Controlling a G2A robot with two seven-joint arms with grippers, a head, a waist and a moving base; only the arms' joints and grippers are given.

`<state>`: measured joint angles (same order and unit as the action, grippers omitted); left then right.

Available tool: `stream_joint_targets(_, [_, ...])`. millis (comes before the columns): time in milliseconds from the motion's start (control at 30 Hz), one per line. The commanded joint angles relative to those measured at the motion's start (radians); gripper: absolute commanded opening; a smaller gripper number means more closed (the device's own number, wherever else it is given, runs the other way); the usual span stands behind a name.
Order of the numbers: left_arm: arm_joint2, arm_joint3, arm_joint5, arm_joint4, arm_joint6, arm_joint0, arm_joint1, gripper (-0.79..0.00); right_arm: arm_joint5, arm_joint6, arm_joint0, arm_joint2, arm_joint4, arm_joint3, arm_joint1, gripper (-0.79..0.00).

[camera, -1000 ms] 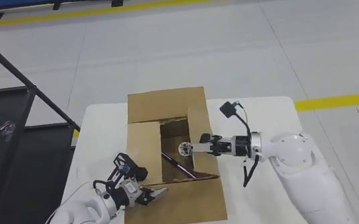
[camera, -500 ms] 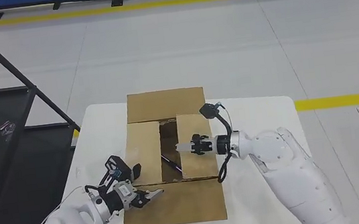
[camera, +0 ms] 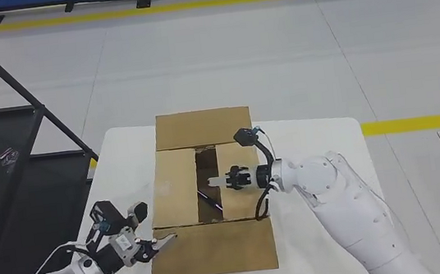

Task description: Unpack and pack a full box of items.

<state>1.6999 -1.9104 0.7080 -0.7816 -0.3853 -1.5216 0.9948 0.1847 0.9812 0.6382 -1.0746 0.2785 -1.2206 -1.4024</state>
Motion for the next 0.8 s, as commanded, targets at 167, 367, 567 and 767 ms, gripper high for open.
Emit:
stream_joint_targets(167, [0.137,0.081,0.113,0.066,0.032,-0.137,-0.011,0.000,0.009,0.001,-0.030,0.009,-0.015,0.036,0.000,0.000])
stream_joint_targets(367, [0.157,0.189,0.274,0.166,-0.040,-0.163,-0.027,0.000,0.077,0.019,0.000,-0.102,-0.077,-0.001,0.029,0.000])
stream_joint_targets(567, [0.070,0.240,0.304,0.265,-0.206,-0.114,-0.055,0.000,0.089,0.053,0.119,-0.267,-0.091,-0.111,0.077,0.000])
stream_joint_targets(767, [-0.048,0.255,0.304,0.275,-0.329,-0.034,-0.077,0.000,0.010,0.072,0.157,-0.295,-0.021,-0.094,0.098,0.000])
